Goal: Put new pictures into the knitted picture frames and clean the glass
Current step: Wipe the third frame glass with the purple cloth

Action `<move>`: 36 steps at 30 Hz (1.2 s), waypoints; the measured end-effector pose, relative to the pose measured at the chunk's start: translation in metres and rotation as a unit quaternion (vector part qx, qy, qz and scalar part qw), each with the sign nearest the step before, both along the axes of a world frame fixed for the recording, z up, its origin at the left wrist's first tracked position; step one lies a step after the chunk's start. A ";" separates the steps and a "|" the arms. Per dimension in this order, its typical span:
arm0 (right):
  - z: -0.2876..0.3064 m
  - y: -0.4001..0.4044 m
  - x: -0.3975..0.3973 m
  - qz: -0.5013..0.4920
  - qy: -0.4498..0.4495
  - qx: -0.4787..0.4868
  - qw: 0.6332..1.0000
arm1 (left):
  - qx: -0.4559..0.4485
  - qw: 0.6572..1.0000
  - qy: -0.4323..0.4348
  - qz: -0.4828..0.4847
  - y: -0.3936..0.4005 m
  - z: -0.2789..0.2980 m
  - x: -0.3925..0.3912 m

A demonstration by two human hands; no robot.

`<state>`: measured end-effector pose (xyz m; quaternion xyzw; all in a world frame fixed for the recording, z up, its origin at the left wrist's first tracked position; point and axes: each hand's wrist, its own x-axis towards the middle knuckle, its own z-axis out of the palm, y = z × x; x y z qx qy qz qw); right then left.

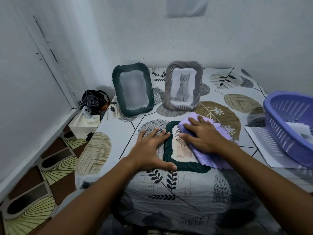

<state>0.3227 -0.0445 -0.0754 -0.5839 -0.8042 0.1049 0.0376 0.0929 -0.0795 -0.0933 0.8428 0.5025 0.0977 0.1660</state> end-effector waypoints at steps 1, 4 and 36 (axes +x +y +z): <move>0.000 0.001 -0.004 0.002 -0.003 0.004 1.000 | 0.000 1.000 0.000 0.000 0.000 0.000 0.000; -0.003 0.001 -0.009 0.001 -0.020 0.018 1.000 | 0.001 1.000 0.000 0.001 0.000 0.000 0.000; -0.005 -0.038 0.004 0.142 -0.006 0.003 0.990 | 0.015 1.000 0.020 -0.003 0.001 -0.001 -0.001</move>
